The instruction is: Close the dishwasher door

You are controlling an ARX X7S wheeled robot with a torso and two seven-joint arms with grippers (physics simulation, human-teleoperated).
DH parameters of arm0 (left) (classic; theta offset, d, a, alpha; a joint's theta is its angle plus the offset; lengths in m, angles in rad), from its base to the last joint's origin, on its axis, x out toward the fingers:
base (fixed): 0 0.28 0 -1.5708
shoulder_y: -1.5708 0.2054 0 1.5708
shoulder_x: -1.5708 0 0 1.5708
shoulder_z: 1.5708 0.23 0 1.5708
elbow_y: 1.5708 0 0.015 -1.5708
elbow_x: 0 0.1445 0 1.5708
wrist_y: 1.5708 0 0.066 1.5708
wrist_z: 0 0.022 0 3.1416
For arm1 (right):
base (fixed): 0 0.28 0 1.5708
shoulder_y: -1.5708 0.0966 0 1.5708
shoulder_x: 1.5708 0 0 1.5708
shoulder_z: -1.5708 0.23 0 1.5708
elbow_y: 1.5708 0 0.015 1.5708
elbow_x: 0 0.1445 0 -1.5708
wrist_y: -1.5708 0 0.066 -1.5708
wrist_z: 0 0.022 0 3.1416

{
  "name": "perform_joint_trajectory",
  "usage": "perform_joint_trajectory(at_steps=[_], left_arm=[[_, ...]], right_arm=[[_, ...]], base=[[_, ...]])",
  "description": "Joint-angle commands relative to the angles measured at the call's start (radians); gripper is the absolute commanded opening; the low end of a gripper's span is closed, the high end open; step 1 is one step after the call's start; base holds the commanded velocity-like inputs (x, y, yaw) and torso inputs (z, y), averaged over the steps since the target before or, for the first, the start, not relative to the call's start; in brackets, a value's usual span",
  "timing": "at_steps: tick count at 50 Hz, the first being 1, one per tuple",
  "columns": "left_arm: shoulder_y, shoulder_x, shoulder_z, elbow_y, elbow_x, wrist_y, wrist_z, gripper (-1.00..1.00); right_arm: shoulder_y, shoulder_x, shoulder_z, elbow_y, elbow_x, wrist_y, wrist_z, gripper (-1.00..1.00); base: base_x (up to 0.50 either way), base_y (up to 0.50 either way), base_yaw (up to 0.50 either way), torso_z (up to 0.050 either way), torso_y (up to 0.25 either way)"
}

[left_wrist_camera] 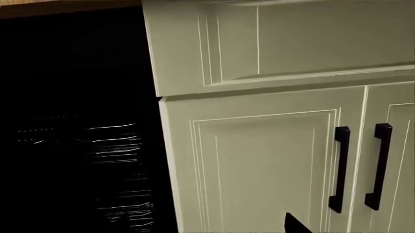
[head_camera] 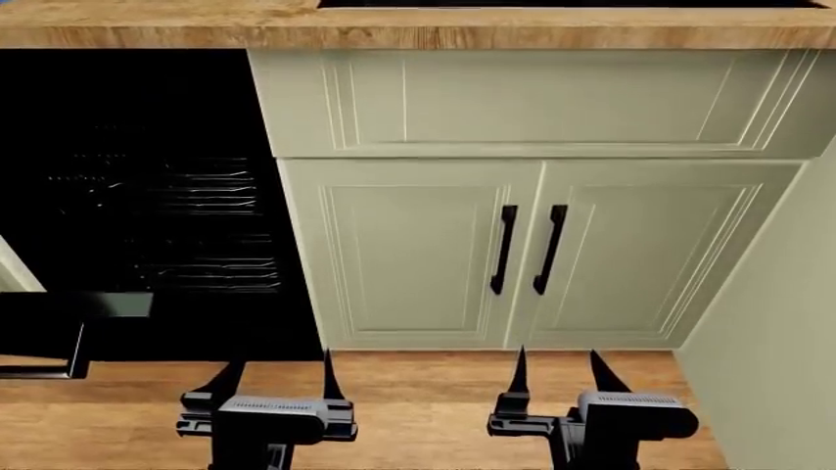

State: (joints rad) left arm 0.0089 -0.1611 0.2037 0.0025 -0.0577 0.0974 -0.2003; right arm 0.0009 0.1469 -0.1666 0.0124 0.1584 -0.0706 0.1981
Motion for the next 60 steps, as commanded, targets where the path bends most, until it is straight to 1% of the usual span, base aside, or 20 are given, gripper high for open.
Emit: perform_joint_trajectory(at_steps=[1, 23, 43, 60], left_arm=[[0.003, -0.008, 0.008, 0.004, -0.010, 0.017, -0.001, 1.00], [0.016, -0.024, 0.024, 0.006, -0.031, 0.081, 0.006, 1.00], [0.011, -0.027, 0.026, 0.001, -0.041, 0.084, -0.015, 1.00], [0.012, -0.032, 0.035, -0.003, -0.019, 0.102, -0.046, 1.00]], right_arm=[[-0.004, 0.006, -0.007, -0.004, 0.001, -0.011, 0.013, 1.00], [0.001, 0.013, -0.013, 0.005, 0.015, -0.018, 0.035, 1.00], [0.003, 0.023, -0.025, 0.006, 0.024, -0.021, 0.046, 1.00], [0.001, 0.032, -0.035, 0.002, 0.036, -0.027, 0.049, 1.00]], base=[[0.00, 0.00, 0.00, -0.050, 0.000], [0.00, 0.00, 0.00, -0.050, 0.000], [0.00, 0.00, 0.00, -0.050, 0.000], [0.00, 0.00, 0.00, -0.050, 0.000]])
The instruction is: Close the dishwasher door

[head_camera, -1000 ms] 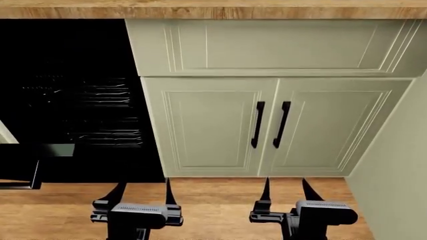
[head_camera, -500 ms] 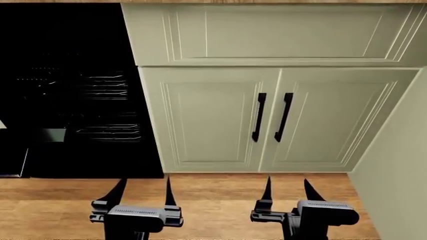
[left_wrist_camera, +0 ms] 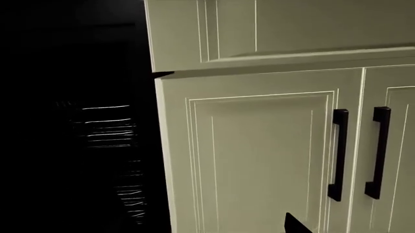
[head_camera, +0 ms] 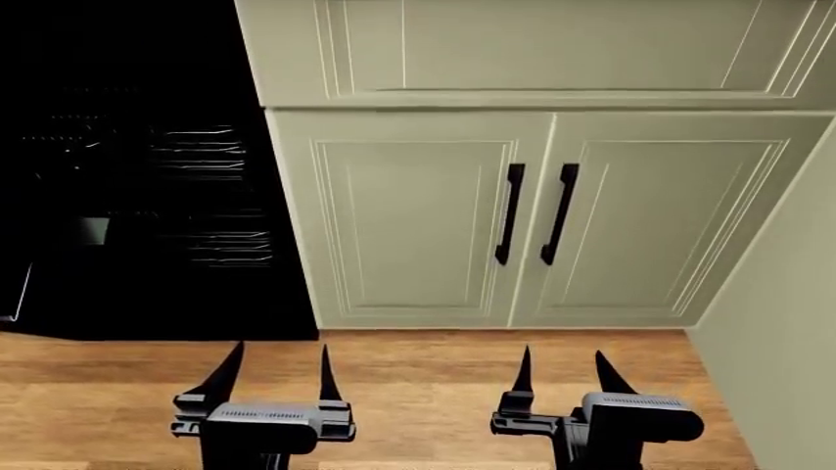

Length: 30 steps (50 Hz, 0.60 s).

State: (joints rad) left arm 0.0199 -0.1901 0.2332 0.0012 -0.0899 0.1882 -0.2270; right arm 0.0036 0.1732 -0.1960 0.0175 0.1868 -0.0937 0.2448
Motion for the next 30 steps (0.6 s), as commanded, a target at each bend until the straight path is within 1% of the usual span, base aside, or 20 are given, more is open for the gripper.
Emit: perform_joint_trajectory(at_steps=[1, 10, 30], left_arm=[[0.001, -0.004, 0.007, -0.002, 0.015, 0.011, -0.021, 1.00], [0.000, -0.007, 0.013, -0.003, 0.024, 0.013, -0.037, 1.00], [-0.013, -0.014, 0.030, -0.012, 0.062, -0.033, -0.079, 1.00]], right_arm=[[-0.002, 0.006, -0.006, -0.002, 0.008, -0.006, 0.002, 1.00], [-0.004, 0.010, -0.009, -0.003, 0.013, -0.012, 0.007, 1.00], [0.001, 0.016, -0.016, 0.003, 0.020, -0.016, 0.021, 1.00]], base=[[0.00, 0.00, 0.00, -0.050, 0.000], [0.00, 0.00, 0.00, -0.050, 0.000], [0.00, 0.00, 0.00, -0.050, 0.000]])
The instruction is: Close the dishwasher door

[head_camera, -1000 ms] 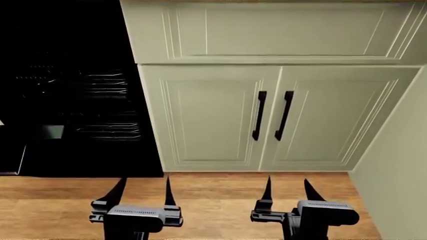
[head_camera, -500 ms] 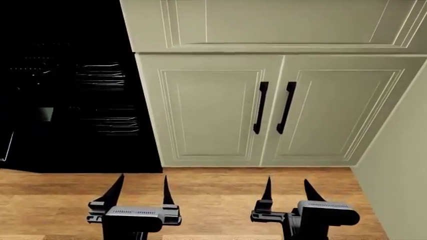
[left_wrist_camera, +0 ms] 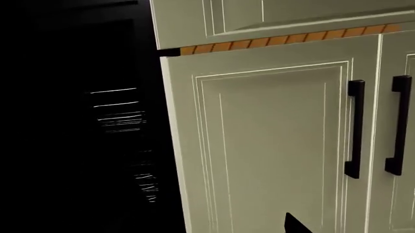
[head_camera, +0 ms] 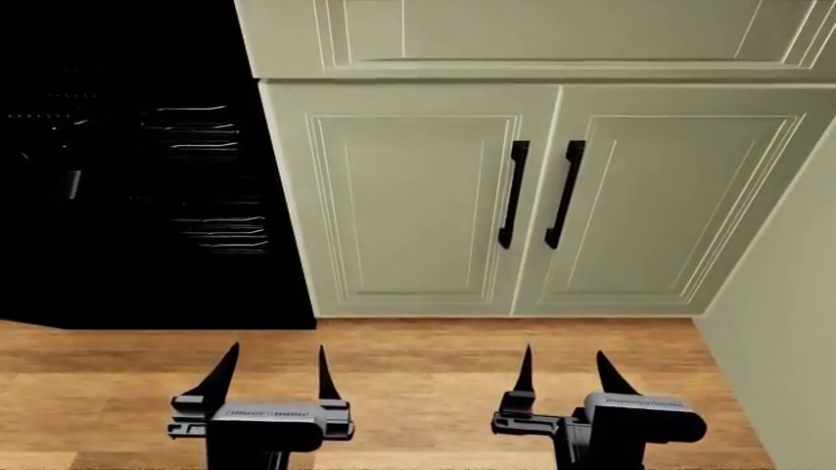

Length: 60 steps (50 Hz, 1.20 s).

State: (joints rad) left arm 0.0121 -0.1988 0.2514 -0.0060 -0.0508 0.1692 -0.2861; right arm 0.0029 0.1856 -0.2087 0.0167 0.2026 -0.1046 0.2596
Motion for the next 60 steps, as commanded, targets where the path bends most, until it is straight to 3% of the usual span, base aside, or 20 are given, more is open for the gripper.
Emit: perform_joint_trajectory(at_steps=[1, 52, 60], left_arm=[[-0.005, -0.006, 0.013, -0.004, 0.023, -0.015, -0.020, 1.00], [0.004, -0.027, 0.025, -0.001, -0.049, 0.060, -0.021, 1.00], [0.004, -0.032, 0.024, 0.007, -0.071, 0.069, -0.015, 1.00]], right_arm=[[0.001, 0.004, -0.004, 0.003, 0.005, -0.005, 0.007, 1.00], [0.002, 0.022, -0.026, 0.002, 0.025, -0.017, 0.026, 1.00], [0.003, 0.025, -0.029, 0.003, 0.027, -0.020, 0.030, 1.00]], base=[[0.00, 0.00, 0.00, -0.050, 0.000], [0.00, 0.00, 0.00, -0.050, 0.000], [0.00, 0.00, 0.00, -0.017, -0.010]])
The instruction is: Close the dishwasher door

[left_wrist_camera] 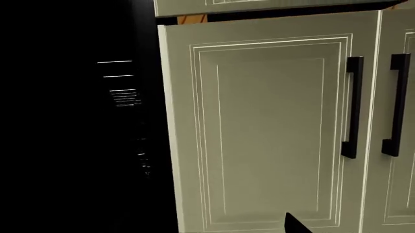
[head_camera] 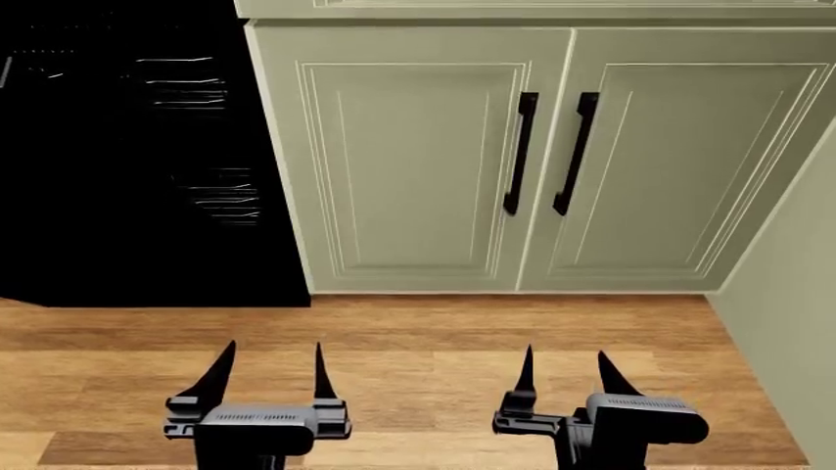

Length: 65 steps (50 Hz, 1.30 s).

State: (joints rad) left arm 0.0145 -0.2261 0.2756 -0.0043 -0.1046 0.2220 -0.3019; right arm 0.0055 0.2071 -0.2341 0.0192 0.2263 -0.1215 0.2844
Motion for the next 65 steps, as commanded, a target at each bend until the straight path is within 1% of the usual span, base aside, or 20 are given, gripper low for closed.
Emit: perform_joint_trajectory(at_steps=[1, 24, 40, 65], left_arm=[[0.003, -0.006, -0.001, 0.007, -0.018, 0.018, 0.000, 1.00], [0.004, -0.016, 0.016, 0.005, 0.009, 0.028, -0.019, 1.00], [0.006, -0.013, -0.002, 0.009, -0.021, 0.027, -0.044, 1.00], [0.009, -0.032, 0.033, 0.012, -0.017, 0.045, -0.020, 1.00]], right_arm=[[0.000, 0.003, -0.004, 0.001, 0.004, -0.003, 0.005, 1.00], [0.001, 0.011, -0.013, 0.000, 0.012, -0.007, 0.014, 1.00], [0.001, 0.015, -0.020, 0.003, 0.010, -0.008, 0.024, 1.00], [0.000, 0.025, -0.029, -0.003, 0.019, -0.013, 0.034, 1.00]], base=[[0.00, 0.00, 0.00, -0.050, -0.018], [0.00, 0.00, 0.00, -0.050, 0.000], [0.00, 0.00, 0.00, -0.050, 0.000], [0.00, 0.00, 0.00, -0.050, 0.000]])
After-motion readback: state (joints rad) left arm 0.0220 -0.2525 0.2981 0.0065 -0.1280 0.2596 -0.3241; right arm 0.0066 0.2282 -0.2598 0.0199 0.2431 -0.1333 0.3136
